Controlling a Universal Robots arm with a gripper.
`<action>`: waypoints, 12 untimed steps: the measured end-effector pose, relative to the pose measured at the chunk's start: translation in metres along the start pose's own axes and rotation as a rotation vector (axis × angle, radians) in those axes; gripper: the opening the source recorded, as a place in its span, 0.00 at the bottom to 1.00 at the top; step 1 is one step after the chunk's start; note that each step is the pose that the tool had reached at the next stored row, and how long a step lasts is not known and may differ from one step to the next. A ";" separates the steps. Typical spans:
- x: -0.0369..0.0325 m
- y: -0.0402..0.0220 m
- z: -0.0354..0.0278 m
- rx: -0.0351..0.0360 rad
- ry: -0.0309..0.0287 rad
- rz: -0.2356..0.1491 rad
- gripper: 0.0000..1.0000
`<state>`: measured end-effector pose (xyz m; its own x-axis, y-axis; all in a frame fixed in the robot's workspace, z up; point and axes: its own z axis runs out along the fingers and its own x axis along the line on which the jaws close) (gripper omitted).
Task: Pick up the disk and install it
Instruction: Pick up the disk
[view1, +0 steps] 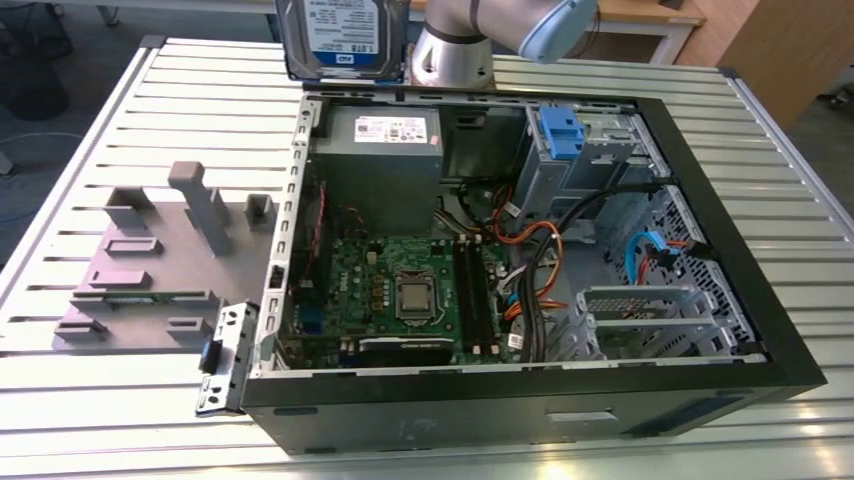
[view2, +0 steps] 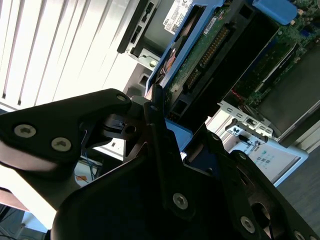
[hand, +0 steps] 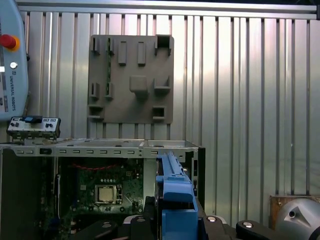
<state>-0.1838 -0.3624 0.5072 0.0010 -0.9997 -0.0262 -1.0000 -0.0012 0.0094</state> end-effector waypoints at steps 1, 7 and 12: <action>0.0000 -0.0004 -0.0001 -0.0001 0.0001 0.000 0.37; 0.0000 -0.0018 0.0000 0.0000 0.0000 0.000 0.37; 0.0000 -0.0031 -0.0001 -0.0001 0.0001 0.000 0.37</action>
<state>-0.1807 -0.3624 0.5073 0.0011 -0.9997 -0.0261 -1.0000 -0.0013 0.0095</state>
